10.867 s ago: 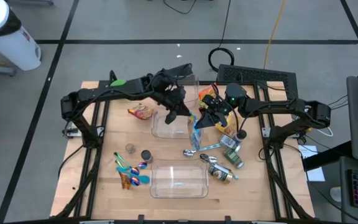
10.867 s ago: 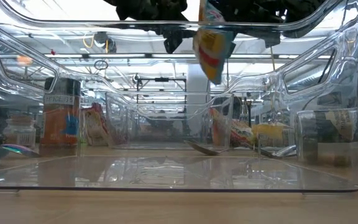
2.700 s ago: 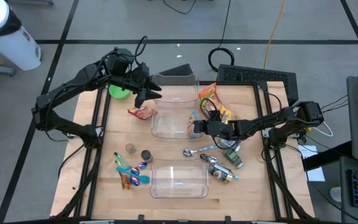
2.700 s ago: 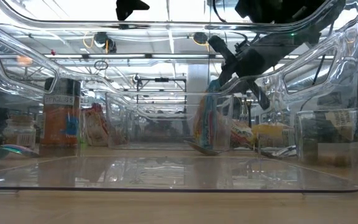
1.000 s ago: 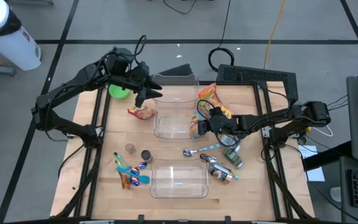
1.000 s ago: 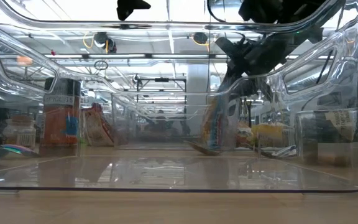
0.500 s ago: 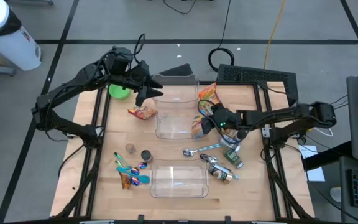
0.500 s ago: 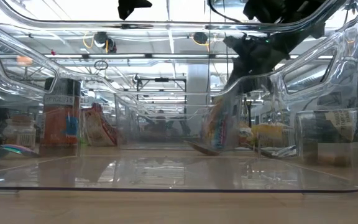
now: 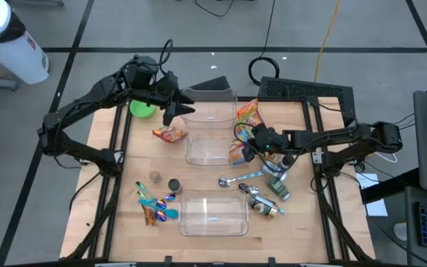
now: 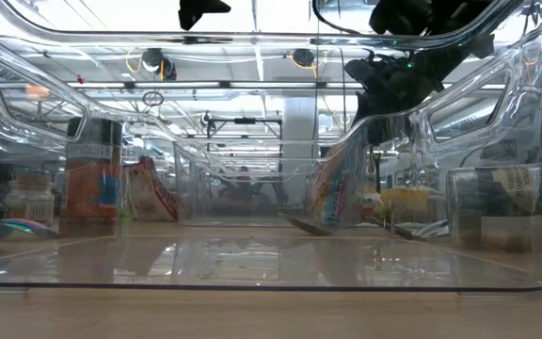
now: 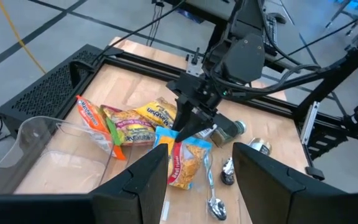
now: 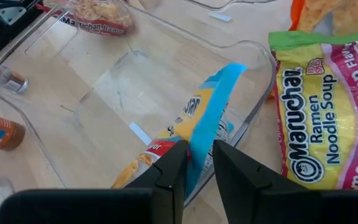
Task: Pick & Place Food Item
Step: Put the blue noodle pack into the middle transparent bin, then put the red noodle pack into the middle transparent bin
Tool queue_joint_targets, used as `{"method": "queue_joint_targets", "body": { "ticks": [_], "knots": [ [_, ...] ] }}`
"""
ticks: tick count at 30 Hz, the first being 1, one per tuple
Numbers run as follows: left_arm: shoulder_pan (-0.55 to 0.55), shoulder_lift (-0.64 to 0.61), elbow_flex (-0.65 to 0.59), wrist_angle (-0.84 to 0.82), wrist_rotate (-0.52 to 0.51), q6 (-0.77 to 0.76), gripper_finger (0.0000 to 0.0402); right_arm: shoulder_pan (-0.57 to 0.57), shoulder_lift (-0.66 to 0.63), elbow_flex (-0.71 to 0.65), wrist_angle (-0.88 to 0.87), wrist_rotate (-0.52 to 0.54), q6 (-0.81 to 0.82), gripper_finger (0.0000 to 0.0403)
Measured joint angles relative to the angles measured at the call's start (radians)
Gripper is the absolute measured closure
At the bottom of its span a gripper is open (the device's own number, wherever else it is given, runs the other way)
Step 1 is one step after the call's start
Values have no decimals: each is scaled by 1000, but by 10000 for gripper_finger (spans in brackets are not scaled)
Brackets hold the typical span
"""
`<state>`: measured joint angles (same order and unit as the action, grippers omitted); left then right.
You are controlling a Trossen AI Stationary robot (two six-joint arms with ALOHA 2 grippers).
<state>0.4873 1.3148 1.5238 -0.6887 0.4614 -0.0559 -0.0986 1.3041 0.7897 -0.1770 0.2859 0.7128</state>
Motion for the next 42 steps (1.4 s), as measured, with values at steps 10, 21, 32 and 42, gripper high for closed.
{"method": "queue_joint_targets", "body": {
  "ticks": [10,21,32,42],
  "knots": [
    [0,0,0,6,-1,-14,215,0,-4,-4,95,-6,-25,328],
    [-15,0,0,6,-1,-24,215,-42,-113,-3,30,32,-125,328],
    [-66,77,-152,-230,-122,82,215,-68,-219,-3,-12,33,-142,328],
    [-147,389,-249,-129,-161,1,215,-68,-335,-3,-67,53,-229,328]
  ]
}}
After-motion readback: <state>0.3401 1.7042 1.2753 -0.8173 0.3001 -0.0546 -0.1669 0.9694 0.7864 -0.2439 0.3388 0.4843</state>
